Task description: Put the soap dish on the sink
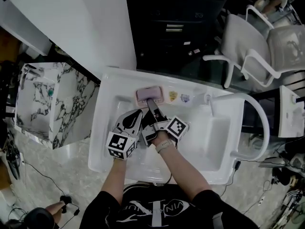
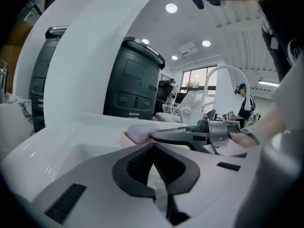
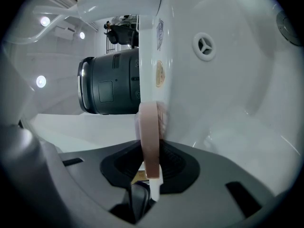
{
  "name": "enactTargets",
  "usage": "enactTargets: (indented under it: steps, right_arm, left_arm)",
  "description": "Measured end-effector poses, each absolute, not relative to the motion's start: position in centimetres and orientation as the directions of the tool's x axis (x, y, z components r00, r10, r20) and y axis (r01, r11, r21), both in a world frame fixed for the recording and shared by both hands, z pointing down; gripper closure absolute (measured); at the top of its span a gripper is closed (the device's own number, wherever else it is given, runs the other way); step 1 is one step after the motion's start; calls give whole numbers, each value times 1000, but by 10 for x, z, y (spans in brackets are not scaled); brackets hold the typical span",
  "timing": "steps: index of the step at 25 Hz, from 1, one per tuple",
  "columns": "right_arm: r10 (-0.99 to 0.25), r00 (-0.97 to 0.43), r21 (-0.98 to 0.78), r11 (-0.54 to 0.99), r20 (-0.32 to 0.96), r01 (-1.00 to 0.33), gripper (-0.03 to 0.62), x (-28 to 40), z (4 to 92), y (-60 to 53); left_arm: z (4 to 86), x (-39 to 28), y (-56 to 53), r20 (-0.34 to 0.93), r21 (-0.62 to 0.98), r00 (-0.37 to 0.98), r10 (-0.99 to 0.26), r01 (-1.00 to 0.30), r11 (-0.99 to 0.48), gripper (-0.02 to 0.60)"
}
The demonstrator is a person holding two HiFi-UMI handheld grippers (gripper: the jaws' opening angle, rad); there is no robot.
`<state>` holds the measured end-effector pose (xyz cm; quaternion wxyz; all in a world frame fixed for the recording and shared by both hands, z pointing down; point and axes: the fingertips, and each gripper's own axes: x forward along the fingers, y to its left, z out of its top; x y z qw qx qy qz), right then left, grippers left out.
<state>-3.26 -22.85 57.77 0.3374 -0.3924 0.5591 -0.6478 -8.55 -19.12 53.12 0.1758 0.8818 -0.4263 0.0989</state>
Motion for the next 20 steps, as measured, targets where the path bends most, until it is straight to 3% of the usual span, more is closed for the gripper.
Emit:
enactTargets:
  steps: [20]
  right_arm:
    - [-813, -564, -987, -157, 145, -28, 500, -40, 581, -228]
  left_arm:
    - [553, -61, -200, 386, 271, 658, -647, -751, -602, 568]
